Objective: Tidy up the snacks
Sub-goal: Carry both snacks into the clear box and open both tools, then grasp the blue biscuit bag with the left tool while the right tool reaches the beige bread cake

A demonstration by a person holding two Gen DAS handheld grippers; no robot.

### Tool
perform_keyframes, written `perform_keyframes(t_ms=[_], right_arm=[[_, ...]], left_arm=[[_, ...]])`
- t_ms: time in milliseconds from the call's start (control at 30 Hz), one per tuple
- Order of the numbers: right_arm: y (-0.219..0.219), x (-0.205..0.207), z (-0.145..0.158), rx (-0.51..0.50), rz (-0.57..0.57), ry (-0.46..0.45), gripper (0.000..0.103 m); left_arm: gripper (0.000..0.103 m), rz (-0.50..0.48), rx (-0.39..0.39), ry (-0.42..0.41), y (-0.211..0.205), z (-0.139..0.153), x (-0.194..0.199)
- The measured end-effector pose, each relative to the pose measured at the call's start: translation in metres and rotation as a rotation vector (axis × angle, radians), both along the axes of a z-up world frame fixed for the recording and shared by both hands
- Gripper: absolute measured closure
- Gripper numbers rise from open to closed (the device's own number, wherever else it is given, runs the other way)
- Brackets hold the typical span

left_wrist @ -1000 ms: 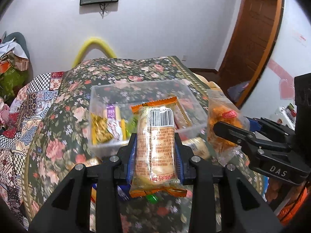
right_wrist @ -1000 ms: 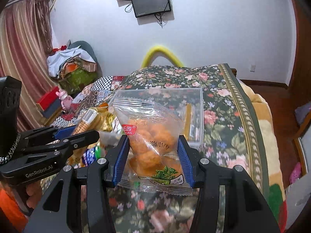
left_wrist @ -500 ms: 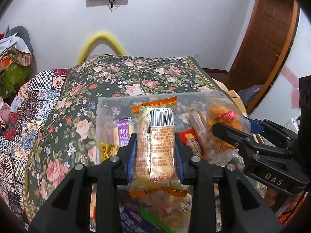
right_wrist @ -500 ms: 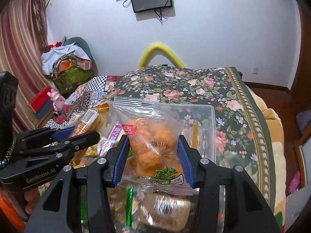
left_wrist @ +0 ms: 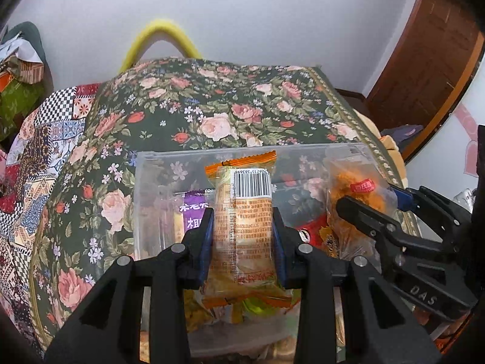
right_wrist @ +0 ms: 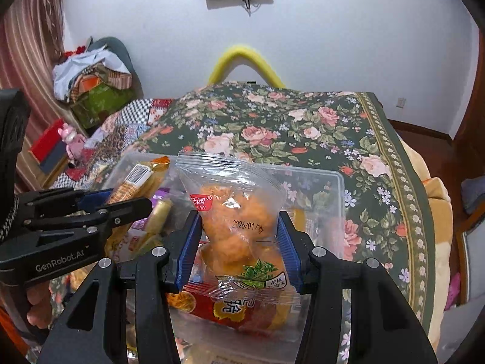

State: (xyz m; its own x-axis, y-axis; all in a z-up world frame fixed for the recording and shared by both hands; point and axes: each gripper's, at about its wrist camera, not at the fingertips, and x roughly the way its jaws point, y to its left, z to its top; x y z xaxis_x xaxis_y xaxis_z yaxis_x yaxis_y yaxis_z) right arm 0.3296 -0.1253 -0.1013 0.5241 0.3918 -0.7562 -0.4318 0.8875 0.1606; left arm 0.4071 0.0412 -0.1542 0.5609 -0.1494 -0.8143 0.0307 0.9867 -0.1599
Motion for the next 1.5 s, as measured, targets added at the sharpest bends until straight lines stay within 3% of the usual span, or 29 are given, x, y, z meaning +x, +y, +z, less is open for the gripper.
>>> perform_keyframes(t_ms=[400, 567, 667, 933, 1200, 1500], right_arm=[[0.004, 0.009, -0.013, -0.024, -0.002, 0.056, 0.054], [0.001, 0.006, -0.007, -0.019, -0.011, 0.04, 0.053], [-0.003, 0.0, 0.002, -0.009, -0.016, 0.016, 0.047], [-0.015, -0.032, 0.028, 0.02, -0.018, -0.048, 0.044], [-0.029, -0.071, 0.045, 0.048, -0.014, -0.081, 0.037], [-0.045, -0.107, 0.04, 0.041, -0.017, -0.081, 0.026]], left_arm=[[0.068, -0.001, 0.004, 0.061, -0.004, -0.016, 0.014], [0.043, 0.014, 0.001, 0.041, 0.0, -0.009, 0.008], [0.042, 0.012, 0.003, 0.012, 0.001, 0.002, -0.001], [0.039, -0.017, 0.053, -0.075, 0.0, 0.036, -0.041], [0.032, -0.015, 0.052, -0.131, 0.013, 0.064, -0.094], [0.025, 0.0, 0.077, -0.109, 0.034, 0.052, -0.148]])
